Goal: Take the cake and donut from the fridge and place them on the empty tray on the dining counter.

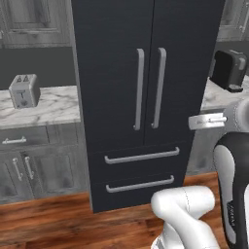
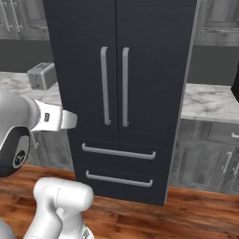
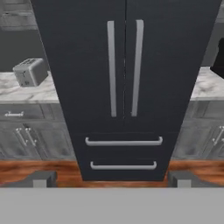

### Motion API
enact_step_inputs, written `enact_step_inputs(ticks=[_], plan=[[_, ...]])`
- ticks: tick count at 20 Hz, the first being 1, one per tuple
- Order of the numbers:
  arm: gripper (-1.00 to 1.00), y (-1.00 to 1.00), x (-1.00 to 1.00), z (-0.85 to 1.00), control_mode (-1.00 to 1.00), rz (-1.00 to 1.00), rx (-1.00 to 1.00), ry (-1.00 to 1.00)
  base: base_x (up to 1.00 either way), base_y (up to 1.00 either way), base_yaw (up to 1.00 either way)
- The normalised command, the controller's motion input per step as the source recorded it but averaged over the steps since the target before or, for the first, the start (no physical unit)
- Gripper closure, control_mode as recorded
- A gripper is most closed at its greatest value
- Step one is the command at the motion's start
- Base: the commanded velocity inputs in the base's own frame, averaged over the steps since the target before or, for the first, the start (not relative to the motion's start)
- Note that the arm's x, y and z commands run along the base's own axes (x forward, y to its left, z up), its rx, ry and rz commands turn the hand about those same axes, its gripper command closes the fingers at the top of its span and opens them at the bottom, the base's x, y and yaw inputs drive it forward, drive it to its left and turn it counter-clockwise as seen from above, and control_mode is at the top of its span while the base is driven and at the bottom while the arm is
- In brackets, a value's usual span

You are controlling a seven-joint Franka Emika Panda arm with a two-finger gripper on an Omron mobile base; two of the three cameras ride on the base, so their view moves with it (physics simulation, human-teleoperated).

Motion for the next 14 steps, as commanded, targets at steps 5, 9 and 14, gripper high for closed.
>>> enact_step_inputs(ticks=[5, 9, 14], plan=[[-1.00, 0.00, 1.00, -0.07, -1.00, 0.01, 0.00, 0.03, 0.00, 0.00, 0.00], [-1.00, 0.03, 1.00, -0.23, -1.00, 0.06, -0.01, 0.00, 0.00, 0.00, 0.00], [-1.00, 0.10, 1.00, -0.13, -1.00, 0.02, -0.01, 0.00, 0.00, 0.00, 0.00]])
